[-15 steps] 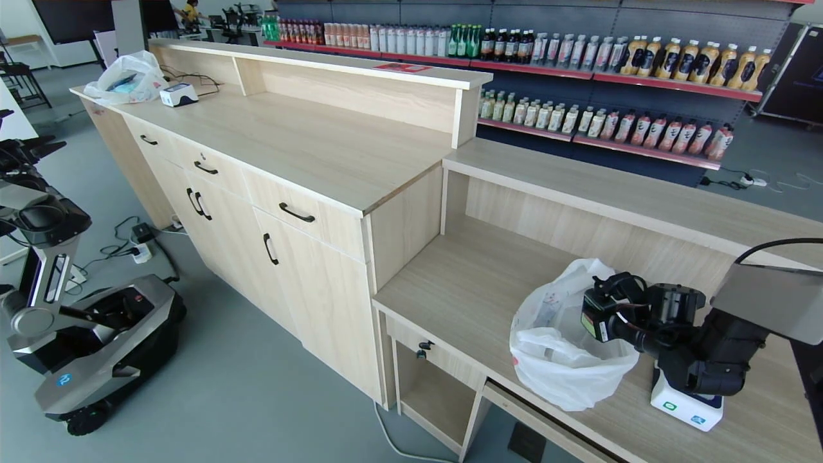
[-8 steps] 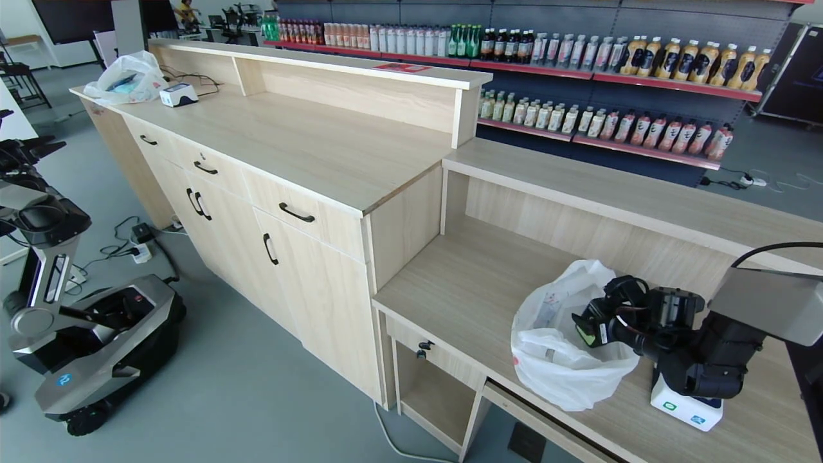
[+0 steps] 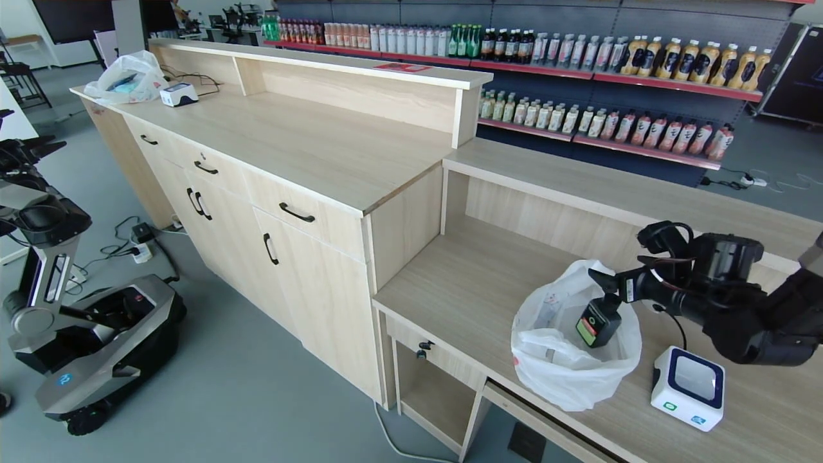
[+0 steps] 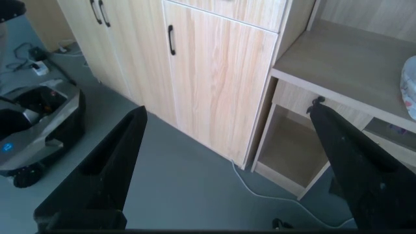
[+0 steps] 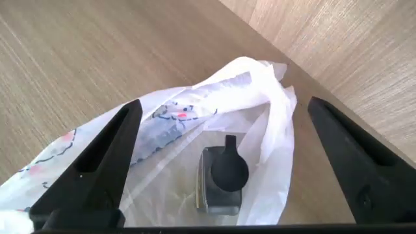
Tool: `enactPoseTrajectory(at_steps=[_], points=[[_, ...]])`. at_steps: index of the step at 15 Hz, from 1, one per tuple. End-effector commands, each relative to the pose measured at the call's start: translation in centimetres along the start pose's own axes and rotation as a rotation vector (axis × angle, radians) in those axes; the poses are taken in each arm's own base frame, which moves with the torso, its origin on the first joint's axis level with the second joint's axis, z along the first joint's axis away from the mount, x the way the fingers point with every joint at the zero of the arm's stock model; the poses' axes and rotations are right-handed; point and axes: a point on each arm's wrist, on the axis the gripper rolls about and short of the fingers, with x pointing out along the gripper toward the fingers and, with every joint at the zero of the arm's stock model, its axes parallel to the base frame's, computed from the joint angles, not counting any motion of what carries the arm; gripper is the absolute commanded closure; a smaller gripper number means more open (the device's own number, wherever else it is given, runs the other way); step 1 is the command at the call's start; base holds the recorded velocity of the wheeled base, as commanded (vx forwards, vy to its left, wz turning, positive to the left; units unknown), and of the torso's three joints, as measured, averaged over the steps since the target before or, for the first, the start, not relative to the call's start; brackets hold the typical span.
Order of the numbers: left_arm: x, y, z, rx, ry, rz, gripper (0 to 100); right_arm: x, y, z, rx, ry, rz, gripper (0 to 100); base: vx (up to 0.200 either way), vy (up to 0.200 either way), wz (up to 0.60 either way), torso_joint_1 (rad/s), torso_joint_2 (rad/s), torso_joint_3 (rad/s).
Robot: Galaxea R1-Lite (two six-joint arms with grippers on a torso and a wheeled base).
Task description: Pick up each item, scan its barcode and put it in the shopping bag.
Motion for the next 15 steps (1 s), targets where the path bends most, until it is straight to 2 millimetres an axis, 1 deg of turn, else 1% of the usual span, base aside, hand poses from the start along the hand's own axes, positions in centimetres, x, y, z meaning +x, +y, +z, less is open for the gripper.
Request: enactPoseTrajectory(at_steps=[1,2,3,4,5,7,9,10,11,12,14,15], points=[[0.0,0.0,0.0,0.000,0.000,0.000,0,-13.7,-1.5,4.5,-0.082,-0.010,-0.140,0,0.000,0.000,0.00,0.000,0.00,0.000],[0.0,0.0,0.0,0.000,0.000,0.000,0,-16.9,-2.5,4.3,-0.140,0.055,-0.219,0,0.000,0.000,-0.60,0.012,0.01,0.002],[0.0,0.0,0.0,0.000,0.000,0.000,0,-19.6,-3.6,4.1,-0.126,0.125,-0.291,0,0.000,0.000,-0.60,-0.002,0.00,0.002],[0.0,0.0,0.0,0.000,0.000,0.000,0,-21.9,-4.3,3.9,-0.090,0.180,-0.363,0,0.000,0.000,-0.60,-0.017,0.00,0.002],[0.0,0.0,0.0,0.000,0.000,0.000,0,-23.9,-5.0,3.4,-0.052,0.238,-0.441,0,0.000,0.000,-0.60,0.002,0.00,0.012],[0.0,0.0,0.0,0.000,0.000,0.000,0,-27.3,-5.5,2.2,0.043,0.361,-0.565,0,0.000,0.000,-0.60,0.010,0.00,0.000],[0.0,0.0,0.0,0.000,0.000,0.000,0,-28.5,-6.1,1.1,0.103,0.428,-0.636,0,0.000,0.000,-0.60,0.000,0.00,0.005],[0.0,0.0,0.0,0.000,0.000,-0.001,0,-28.6,-6.4,0.8,0.113,0.441,-0.649,0,0.000,0.000,-0.60,0.002,0.00,0.002],[0.0,0.0,0.0,0.000,0.000,0.000,0,-28.3,-7.2,0.1,0.130,0.463,-0.661,0,0.000,0.000,-0.60,0.002,0.00,0.002],[0.0,0.0,0.0,-0.002,0.000,0.000,0,-26.9,-9.4,-1.1,0.119,0.442,-0.687,0,0.000,0.000,0.00,0.000,0.00,0.000],[0.0,0.0,0.0,0.000,0.000,0.000,0,-25.3,-12.3,-3.8,0.158,0.419,-0.729,0,0.000,0.000,0.00,0.000,0.00,0.000],[0.0,0.0,0.0,0.000,0.000,0.000,0,-24.1,-13.5,-5.5,0.199,0.389,-0.718,0,0.000,0.000,0.00,0.000,0.00,0.000]])
